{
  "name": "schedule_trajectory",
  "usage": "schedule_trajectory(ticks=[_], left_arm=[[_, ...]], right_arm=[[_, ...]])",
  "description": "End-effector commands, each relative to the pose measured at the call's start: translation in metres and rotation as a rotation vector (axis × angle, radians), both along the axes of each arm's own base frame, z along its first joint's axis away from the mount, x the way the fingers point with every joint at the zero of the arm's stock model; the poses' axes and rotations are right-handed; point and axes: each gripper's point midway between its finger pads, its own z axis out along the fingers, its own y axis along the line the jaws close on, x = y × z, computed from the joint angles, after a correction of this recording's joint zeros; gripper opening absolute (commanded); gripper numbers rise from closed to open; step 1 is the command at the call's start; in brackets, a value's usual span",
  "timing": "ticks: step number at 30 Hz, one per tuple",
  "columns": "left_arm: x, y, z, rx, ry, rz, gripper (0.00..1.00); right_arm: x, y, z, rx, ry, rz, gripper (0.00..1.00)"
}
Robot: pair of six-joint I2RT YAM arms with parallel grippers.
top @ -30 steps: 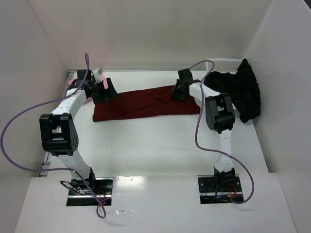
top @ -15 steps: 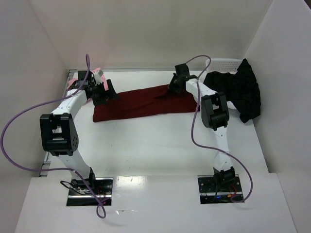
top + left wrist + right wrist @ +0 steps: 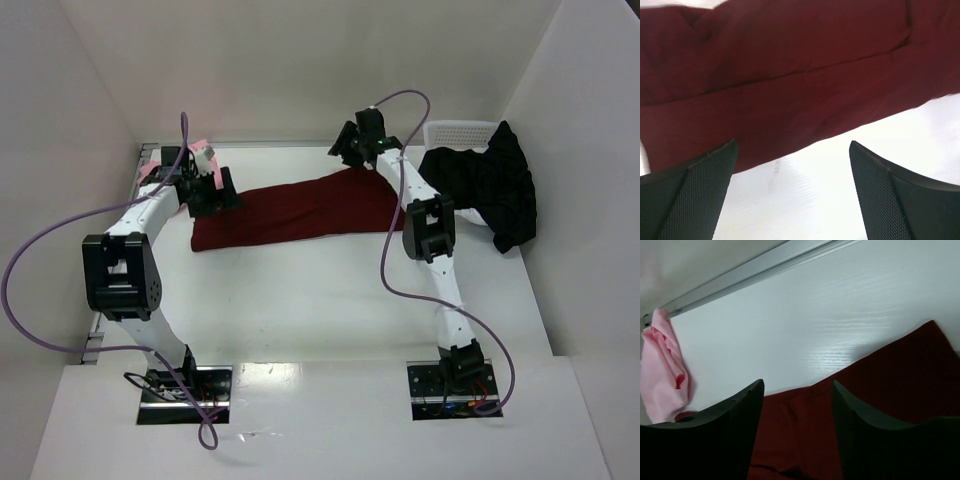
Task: Fold and stack the t-shirts
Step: Rotate the tshirt 90 degrees
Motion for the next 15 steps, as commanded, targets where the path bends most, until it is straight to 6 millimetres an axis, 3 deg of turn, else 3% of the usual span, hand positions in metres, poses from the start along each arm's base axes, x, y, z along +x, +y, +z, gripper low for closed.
schedule_trajectory(ticks=[1,2,3,4,5,6,7,9,11,12,15], left_arm=[[0.018,0.017,0.013,0.138,-0.092,-0.082,1.0],[0.022,0.019,0.019,0.164,-0.124,-0.109,1.0],[0.027,0.019,0.021,0.192,-0.141,-0.126,1.0],[0.033,0.021,0.026,0.231,-0.175,-0.168,1.0],[0.043,0.021,0.034,0.25,-0.224,-0.205,1.0],[0.044,0.016,0.035,0.273,-0.253,-0.255,1.0],[0.052,0.012,0.032,0.331,-0.286,-0.319,1.0],[0.054,0.007,0.02,0.379,-0.287,-0.388,1.0],[0.056,0.004,0.001,0.455,-0.283,-0.483,1.0],[0.055,0.005,-0.006,0.47,-0.272,-0.513,1.0],[0.05,-0.004,-0.019,0.468,-0.275,-0.602,1.0]], right_arm=[[-0.004,-0.006,0.028,-0.062,-0.035,-0.014,0.63],[-0.005,-0.009,0.057,-0.061,-0.087,-0.022,0.67],[-0.007,-0.013,0.068,-0.075,-0.109,-0.031,0.69],[-0.015,-0.019,0.059,-0.093,-0.086,-0.042,0.72],[-0.02,-0.026,0.095,-0.096,-0.15,-0.062,0.75],[-0.022,-0.028,0.105,-0.094,-0.175,-0.073,0.8],[-0.03,-0.031,0.1,-0.113,-0.16,-0.063,0.83],[-0.039,-0.041,0.126,-0.114,-0.187,-0.069,0.9],[-0.05,-0.051,0.124,-0.13,-0.164,-0.072,0.94],[-0.054,-0.06,0.145,-0.12,-0.198,-0.086,0.97],[-0.069,-0.078,0.14,-0.139,-0.179,-0.1,1.0]])
